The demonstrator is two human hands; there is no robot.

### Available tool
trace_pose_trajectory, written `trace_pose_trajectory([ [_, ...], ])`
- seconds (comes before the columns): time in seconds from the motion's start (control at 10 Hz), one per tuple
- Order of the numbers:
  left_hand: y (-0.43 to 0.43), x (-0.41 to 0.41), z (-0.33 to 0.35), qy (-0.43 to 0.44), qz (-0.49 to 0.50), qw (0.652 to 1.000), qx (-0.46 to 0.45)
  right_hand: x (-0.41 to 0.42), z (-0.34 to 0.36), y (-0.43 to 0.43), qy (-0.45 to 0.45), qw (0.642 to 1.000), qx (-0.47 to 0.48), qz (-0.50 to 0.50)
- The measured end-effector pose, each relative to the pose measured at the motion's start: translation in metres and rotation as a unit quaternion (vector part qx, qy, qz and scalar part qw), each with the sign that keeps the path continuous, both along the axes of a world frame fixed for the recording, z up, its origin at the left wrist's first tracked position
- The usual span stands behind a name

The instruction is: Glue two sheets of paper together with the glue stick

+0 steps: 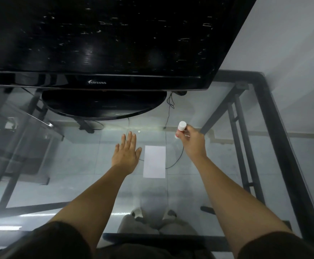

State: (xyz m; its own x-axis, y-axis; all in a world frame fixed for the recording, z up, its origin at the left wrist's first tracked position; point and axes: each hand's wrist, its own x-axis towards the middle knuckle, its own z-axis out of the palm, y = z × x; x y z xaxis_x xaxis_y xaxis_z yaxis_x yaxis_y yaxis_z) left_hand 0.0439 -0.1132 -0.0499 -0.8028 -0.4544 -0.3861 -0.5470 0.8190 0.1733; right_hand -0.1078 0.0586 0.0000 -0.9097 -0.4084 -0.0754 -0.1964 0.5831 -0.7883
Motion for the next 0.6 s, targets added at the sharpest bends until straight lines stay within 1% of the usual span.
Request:
trace_pose_trajectory([
  [0.2,0.001,0.0,0.0,-0.01,-0.009,1.0,-0.017,0.0,-0.004,-0.001,0.016,1.0,0.022,0.007],
  [0.3,0.0,0.0,0.0,-0.01,-0.014,1.0,-0.021,-0.001,0.001,-0.003,0.011,0.998,0.055,0.014],
  [0.4,-0.002,0.003,-0.001,-0.012,-0.011,1.0,-0.012,-0.002,0.002,-0.001,0.019,0.994,0.097,0.046],
  [0.5,-0.005,0.003,0.004,0.01,-0.007,1.0,0.02,-0.001,0.006,0.009,0.011,0.991,0.111,0.068],
  [0.6,-0.007,0.001,0.015,0.04,-0.019,0.999,0.029,0.001,0.018,0.014,0.018,0.993,0.102,0.056],
])
